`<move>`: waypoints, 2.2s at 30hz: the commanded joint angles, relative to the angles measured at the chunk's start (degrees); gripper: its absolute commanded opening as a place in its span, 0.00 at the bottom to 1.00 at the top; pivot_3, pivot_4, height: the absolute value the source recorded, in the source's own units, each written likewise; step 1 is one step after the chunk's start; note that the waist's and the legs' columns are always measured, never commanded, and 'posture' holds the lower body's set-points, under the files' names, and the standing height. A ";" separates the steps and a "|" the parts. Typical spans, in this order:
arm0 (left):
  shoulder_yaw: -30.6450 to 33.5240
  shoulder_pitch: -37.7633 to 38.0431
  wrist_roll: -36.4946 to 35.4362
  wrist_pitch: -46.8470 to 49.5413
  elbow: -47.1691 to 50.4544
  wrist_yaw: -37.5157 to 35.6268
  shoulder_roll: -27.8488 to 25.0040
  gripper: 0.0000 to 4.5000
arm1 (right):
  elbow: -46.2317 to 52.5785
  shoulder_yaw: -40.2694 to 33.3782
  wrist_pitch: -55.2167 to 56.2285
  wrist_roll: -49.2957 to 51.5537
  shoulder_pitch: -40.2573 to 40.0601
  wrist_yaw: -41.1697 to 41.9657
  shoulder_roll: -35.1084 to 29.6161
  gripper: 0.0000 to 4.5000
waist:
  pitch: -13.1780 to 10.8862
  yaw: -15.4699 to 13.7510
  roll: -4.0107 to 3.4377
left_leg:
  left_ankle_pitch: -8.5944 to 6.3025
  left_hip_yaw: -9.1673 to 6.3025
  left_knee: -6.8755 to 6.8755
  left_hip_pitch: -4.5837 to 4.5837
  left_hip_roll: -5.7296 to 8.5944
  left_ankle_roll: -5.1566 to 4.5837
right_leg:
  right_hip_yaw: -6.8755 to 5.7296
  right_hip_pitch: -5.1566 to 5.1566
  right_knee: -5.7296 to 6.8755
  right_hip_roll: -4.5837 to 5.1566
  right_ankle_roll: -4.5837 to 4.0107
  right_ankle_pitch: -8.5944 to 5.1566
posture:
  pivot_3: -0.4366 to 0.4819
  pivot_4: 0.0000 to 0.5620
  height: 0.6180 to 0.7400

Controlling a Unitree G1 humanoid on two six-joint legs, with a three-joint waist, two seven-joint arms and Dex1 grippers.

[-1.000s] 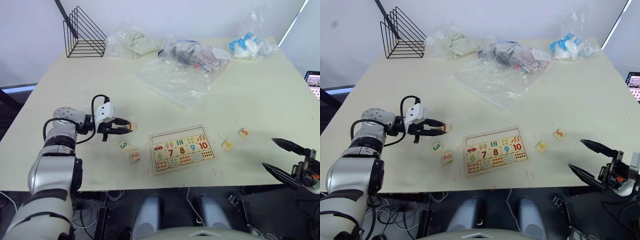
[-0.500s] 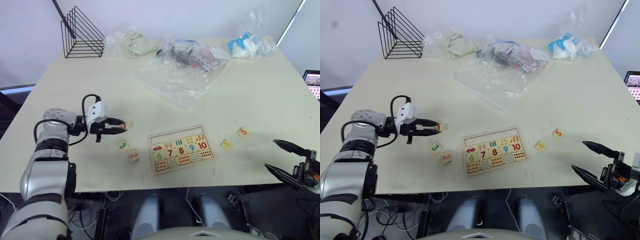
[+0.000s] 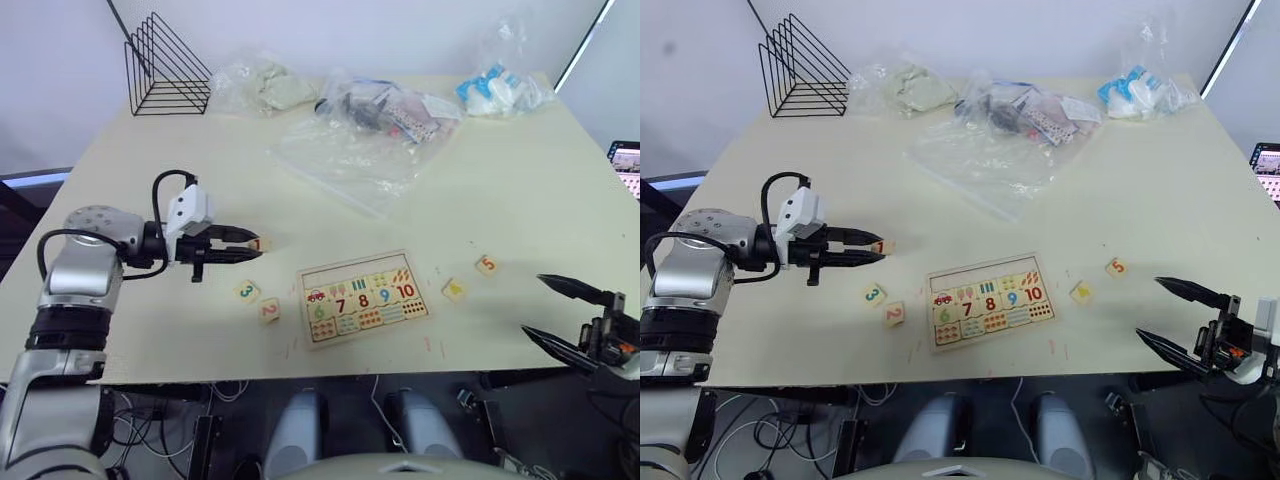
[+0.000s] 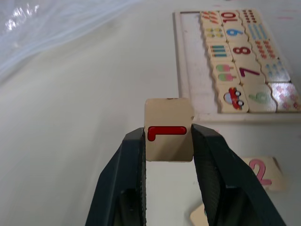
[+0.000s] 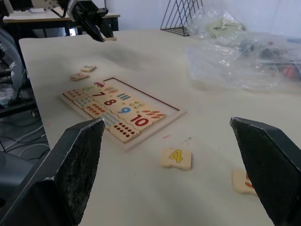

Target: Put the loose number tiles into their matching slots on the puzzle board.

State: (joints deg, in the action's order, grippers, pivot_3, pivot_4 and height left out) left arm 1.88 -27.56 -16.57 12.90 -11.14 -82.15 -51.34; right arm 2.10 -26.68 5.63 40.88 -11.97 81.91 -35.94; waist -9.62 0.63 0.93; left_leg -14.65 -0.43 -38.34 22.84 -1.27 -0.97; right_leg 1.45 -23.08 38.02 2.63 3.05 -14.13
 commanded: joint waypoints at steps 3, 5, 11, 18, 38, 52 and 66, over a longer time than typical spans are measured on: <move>-1.11 1.73 -3.08 12.45 17.04 6.37 -0.14 0.20 | 2.74 1.03 -0.51 0.37 1.32 -1.51 -0.07 1.00 | -0.01 -0.16 0.00 | 0.00 0.00 -0.01 0.03 0.00 0.00 | 0.00 0.00 -0.01 0.03 0.01 0.00 | 0.48 0.27 1.00; -2.71 0.59 -2.85 15.45 19.02 7.38 0.11 0.20 | 2.77 1.65 -0.50 0.15 1.98 -1.90 -0.01 1.00 | -0.01 -0.13 0.00 | 0.00 0.03 -0.01 0.01 0.03 0.00 | 0.01 0.00 -0.01 0.02 0.01 0.00 | 0.48 0.27 1.00; -8.67 -2.07 0.04 19.77 24.24 11.04 0.87 0.20 | 3.41 2.52 -0.51 0.13 3.03 -2.96 0.15 1.00 | -0.01 -0.05 0.00 | 0.00 0.12 -0.01 0.02 0.04 0.00 | 0.01 0.00 -0.02 0.00 0.00 0.00 | 0.48 0.27 1.00; -16.73 -4.76 6.19 23.87 28.57 16.83 2.02 0.20 | 3.68 3.61 0.05 -0.05 3.31 -3.08 0.52 1.00 | -0.01 -0.05 0.00 | 0.00 0.15 0.00 0.02 0.04 0.00 | 0.02 0.00 -0.02 -0.02 0.00 -0.01 | 0.48 0.27 1.00; -24.93 -7.52 11.49 29.21 26.98 17.39 1.76 0.20 | 3.36 4.88 1.73 -0.87 3.44 -3.66 2.24 1.00 | -0.01 -0.07 0.01 | 0.00 0.16 -0.01 0.03 0.03 0.00 | 0.02 0.00 -0.02 -0.03 0.00 -0.01 | 0.48 0.27 1.00; -26.23 -7.61 12.96 26.55 23.88 16.19 2.71 0.20 | 4.23 4.25 2.49 -0.78 1.43 -4.72 2.12 1.00 | -0.01 -0.07 0.01 | 0.00 0.17 -0.01 0.03 0.04 0.00 | 0.03 0.00 -0.02 -0.03 0.00 -0.01 | 0.48 0.27 1.00; -25.60 -6.58 13.08 26.15 23.01 16.12 3.10 0.71 | 4.52 4.02 2.28 -0.85 1.24 -5.11 1.39 1.00 | -0.01 -0.07 0.01 | 0.00 0.16 -0.01 0.03 0.04 0.00 | 0.04 0.00 -0.02 -0.03 0.00 -0.01 | 0.48 0.27 1.00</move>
State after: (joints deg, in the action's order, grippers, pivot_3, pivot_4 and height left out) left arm -24.93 -34.36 -3.49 39.36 10.90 -66.01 -48.12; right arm 4.70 -20.99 7.34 39.47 -10.54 76.98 -33.62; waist -9.63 0.56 0.94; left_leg -14.65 -0.26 -38.35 22.87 -1.24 -0.97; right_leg 1.49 -23.08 38.00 2.59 3.05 -14.14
